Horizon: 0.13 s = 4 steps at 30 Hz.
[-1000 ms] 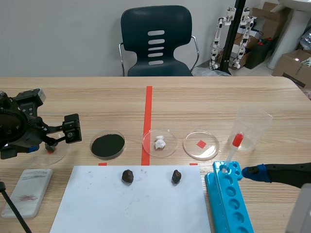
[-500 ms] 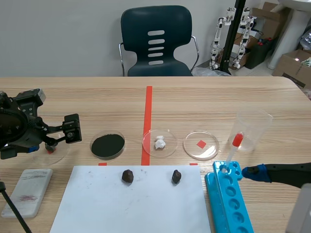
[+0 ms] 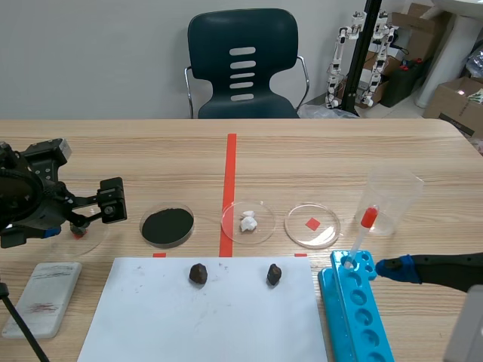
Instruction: Put the mineral in the empty petri dish
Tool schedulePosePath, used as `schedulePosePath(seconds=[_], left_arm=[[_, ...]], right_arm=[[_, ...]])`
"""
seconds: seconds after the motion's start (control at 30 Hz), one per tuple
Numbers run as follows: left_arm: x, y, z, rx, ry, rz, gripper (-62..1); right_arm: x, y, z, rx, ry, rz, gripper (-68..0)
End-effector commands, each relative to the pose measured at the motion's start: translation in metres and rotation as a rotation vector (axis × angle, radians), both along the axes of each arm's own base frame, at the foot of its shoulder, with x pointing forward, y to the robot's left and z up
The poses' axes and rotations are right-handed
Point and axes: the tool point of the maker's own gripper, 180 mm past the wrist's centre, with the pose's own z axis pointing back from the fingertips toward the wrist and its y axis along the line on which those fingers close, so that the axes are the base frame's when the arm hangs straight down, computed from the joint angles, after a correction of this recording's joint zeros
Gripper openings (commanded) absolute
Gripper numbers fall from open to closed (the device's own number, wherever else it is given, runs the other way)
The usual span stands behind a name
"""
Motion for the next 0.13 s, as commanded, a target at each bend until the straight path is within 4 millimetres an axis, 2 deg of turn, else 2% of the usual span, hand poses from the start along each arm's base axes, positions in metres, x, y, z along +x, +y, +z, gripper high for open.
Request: schedulePosePath(seconds=[0.0,0.1], left_arm=[[0.0082,0.0022,0.0094,0.006,-0.03,0.001,1.4],[0.0082,0.0022,0.0094,0.006,-0.03,0.001,1.4]], right_arm=[[0.0045,0.0043,0.0121,0.028,-0.034,0.002,-10.6],[0.0045,0.0043,0.0121,0.028,-0.034,0.002,-10.6]])
